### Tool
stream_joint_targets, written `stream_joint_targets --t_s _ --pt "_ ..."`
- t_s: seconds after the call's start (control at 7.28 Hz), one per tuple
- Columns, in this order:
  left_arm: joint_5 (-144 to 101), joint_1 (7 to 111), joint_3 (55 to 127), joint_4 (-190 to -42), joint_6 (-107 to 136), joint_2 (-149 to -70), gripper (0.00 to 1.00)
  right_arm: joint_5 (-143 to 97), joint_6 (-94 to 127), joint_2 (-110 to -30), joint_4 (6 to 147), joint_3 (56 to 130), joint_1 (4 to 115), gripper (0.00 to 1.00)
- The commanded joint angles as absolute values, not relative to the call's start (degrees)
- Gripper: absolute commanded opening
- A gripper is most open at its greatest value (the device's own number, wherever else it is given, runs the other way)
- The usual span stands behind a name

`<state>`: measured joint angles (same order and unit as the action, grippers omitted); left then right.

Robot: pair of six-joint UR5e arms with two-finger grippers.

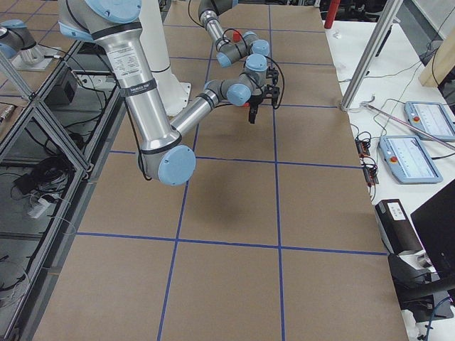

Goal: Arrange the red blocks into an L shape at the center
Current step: 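Lower the cube against the center cube's far side with the left gripper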

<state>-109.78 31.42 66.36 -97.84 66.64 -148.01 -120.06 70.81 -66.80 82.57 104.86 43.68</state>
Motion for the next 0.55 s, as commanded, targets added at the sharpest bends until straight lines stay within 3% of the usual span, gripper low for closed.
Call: stream_joint_targets --t_s 0.0,0.41 --pt "-109.78 31.11 66.09 -97.91 66.71 -148.01 0.0 -119.97 70.75 -66.88 82.53 104.77 43.68 1.0" --pt "-109.78 30.76 66.01 -97.91 66.62 -147.92 0.0 -119.97 70.75 -66.88 82.53 104.77 43.68 1.0"
